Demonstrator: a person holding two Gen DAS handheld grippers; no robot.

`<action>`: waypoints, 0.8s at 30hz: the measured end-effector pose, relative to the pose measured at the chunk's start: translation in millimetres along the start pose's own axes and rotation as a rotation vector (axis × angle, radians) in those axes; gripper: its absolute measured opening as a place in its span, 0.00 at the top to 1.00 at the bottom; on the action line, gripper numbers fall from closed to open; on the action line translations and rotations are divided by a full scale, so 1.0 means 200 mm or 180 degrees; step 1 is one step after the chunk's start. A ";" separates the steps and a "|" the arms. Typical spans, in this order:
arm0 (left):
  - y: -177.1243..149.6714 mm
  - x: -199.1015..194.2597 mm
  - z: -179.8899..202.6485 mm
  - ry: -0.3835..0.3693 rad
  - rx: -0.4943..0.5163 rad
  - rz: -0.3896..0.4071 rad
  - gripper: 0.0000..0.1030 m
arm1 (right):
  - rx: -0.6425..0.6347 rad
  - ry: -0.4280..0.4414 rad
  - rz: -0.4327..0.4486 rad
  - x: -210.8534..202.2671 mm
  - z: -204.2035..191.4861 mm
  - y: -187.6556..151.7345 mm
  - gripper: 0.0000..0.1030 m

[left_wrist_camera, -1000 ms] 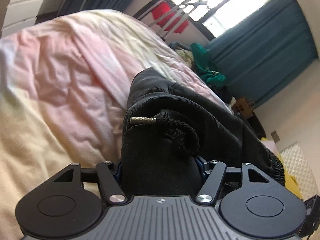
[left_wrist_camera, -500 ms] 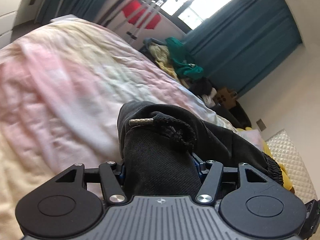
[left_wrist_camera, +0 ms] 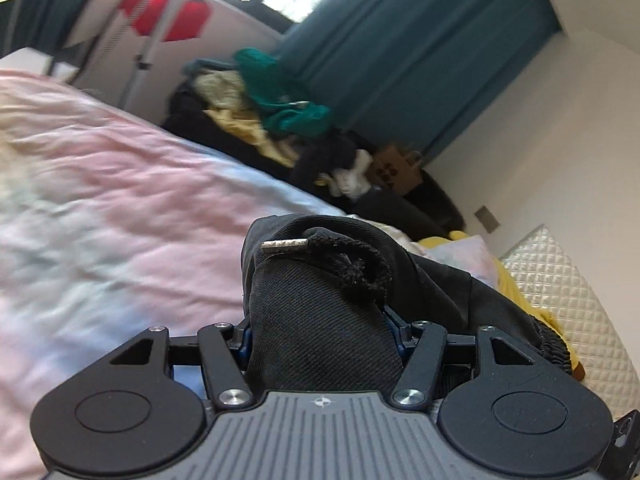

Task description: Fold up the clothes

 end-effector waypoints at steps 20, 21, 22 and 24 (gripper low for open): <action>-0.36 0.71 -0.14 0.0286 0.0743 -0.0244 0.14 | 0.0708 -0.0816 -0.0069 0.18 0.72 -0.27 0.32; -0.36 0.65 -0.11 0.0323 0.0825 -0.0186 0.07 | 0.0703 -0.0893 -0.0090 0.15 0.69 -0.27 0.32; -0.35 0.58 -0.08 0.0344 0.0895 -0.0132 0.04 | 0.0698 -0.0969 -0.0112 0.12 0.67 -0.26 0.32; -0.34 0.43 -0.01 0.0384 0.1039 -0.0081 0.03 | 0.0606 -0.1074 -0.0048 0.00 0.60 -0.24 0.32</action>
Point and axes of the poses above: each gripper's, at about its wrist camera, not at the fingertips, and x roughly the way its jaws point, z to its right, y to its top, the point moved 4 cm from there along x, roughly the way its jaws point, and after that the axes turned 1 degree about -x, right-handed, at the moved point
